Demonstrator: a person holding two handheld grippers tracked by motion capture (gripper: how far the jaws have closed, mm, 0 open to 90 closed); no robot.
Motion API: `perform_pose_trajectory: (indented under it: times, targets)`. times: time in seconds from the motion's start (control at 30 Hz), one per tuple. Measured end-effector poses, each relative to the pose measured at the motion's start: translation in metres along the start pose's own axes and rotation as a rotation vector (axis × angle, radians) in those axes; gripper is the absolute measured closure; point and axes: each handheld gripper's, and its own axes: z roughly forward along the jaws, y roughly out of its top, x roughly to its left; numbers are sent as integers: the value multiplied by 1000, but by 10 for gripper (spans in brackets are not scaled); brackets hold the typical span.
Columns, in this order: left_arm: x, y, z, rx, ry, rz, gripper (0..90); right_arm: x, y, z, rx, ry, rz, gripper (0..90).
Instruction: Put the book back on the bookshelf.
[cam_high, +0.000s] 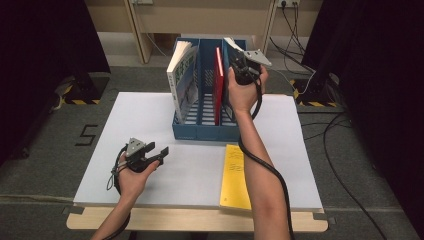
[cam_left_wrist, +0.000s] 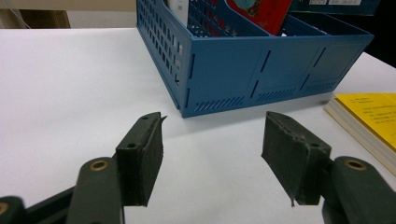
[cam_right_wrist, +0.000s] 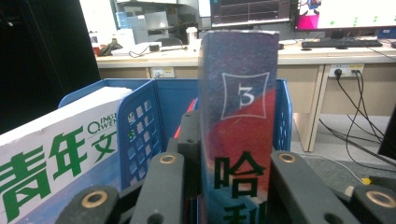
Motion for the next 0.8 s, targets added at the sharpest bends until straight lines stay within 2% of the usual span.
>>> perform_pose_trajectory:
  times: [0.8]
  targets:
    - [1,-1,0,4,3,-2,375,-2,-13,11,25,-9,6,750]
